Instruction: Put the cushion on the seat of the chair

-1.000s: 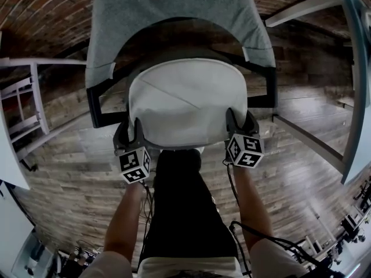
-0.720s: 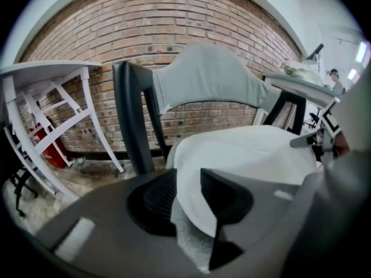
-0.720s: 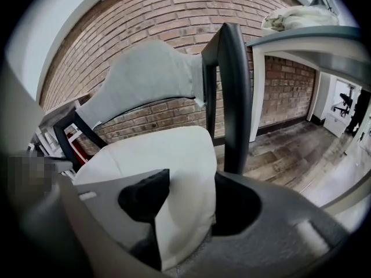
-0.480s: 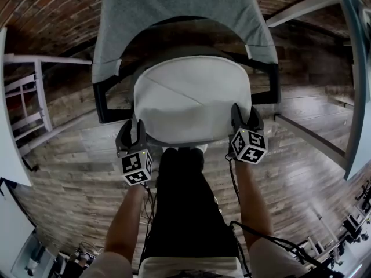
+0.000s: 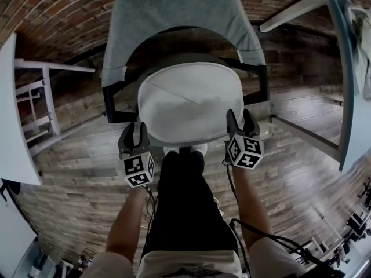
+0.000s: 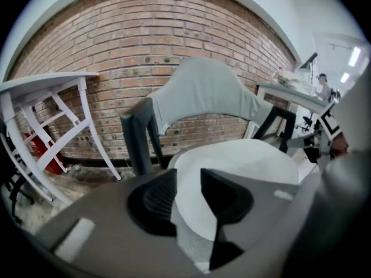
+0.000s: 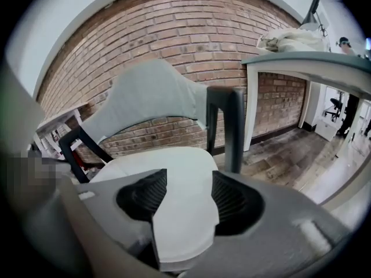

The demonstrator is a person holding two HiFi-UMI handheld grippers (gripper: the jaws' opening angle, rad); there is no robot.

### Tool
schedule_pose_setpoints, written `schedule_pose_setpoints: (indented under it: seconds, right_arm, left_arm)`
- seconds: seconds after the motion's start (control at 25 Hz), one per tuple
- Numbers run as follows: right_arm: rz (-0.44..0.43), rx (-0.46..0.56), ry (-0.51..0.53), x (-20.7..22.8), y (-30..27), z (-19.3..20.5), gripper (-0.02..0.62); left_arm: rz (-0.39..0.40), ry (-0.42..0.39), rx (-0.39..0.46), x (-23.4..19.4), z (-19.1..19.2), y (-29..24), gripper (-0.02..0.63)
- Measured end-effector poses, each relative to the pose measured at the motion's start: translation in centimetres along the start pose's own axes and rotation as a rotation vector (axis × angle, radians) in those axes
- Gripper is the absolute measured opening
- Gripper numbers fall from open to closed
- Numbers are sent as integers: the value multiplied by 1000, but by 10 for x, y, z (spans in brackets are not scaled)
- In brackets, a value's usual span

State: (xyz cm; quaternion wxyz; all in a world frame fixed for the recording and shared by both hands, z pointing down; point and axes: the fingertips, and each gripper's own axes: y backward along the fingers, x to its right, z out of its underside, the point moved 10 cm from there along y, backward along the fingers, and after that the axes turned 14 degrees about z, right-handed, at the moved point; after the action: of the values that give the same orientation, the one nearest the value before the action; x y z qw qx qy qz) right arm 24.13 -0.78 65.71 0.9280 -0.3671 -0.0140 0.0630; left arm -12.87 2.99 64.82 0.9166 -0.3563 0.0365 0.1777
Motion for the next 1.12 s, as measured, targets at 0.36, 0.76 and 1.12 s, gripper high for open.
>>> schedule_pose_setpoints:
  seconds: [0.36, 0.76, 1.12]
  right_arm:
    - [-133, 87, -36, -38, 111, -110, 235]
    - [-174, 290, -78, -61, 259, -250, 155]
    - [-197, 424, -70, -86, 348, -306, 11]
  left_arm:
    - [84, -102, 59, 30, -124, 85, 120]
    - [179, -200, 232, 52, -278, 201, 69]
    - [229, -245, 359, 71, -338, 275, 29]
